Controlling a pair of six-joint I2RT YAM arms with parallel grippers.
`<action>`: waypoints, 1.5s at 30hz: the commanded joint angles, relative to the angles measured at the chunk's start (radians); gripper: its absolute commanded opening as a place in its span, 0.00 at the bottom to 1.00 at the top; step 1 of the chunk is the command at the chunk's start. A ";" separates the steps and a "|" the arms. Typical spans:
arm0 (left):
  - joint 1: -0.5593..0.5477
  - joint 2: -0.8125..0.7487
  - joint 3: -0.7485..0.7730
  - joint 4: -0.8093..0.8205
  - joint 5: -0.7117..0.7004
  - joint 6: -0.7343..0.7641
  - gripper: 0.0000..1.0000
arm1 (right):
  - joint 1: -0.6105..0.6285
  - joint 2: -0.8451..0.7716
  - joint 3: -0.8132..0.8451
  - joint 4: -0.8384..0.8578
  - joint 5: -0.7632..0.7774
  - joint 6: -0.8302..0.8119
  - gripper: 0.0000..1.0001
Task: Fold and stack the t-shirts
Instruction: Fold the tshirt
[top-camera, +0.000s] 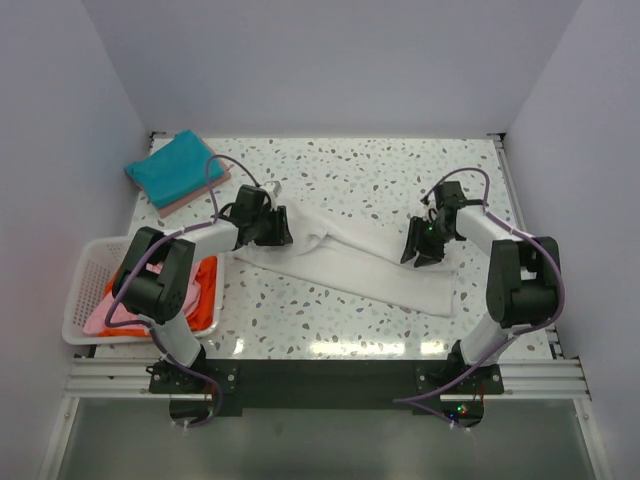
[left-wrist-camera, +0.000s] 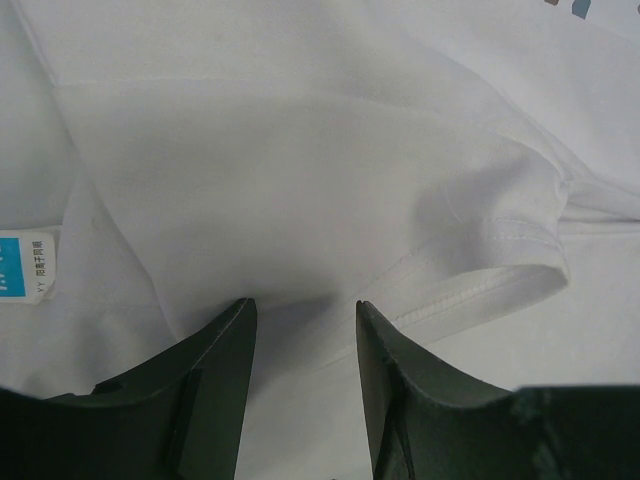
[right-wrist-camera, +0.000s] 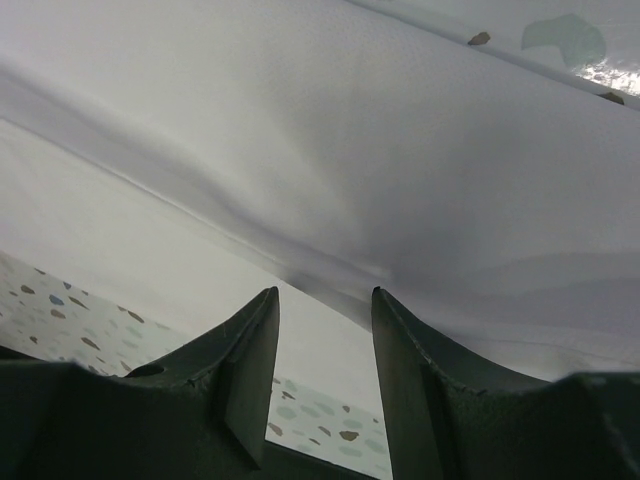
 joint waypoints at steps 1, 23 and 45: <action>0.008 -0.014 -0.011 0.019 -0.005 0.008 0.50 | 0.003 -0.056 -0.007 -0.040 0.028 -0.004 0.45; 0.008 -0.019 -0.034 0.024 0.002 0.006 0.50 | 0.006 -0.148 -0.099 -0.062 0.042 0.053 0.45; 0.008 -0.012 -0.014 0.011 0.001 0.014 0.50 | -0.012 -0.009 0.178 -0.074 0.194 -0.016 0.46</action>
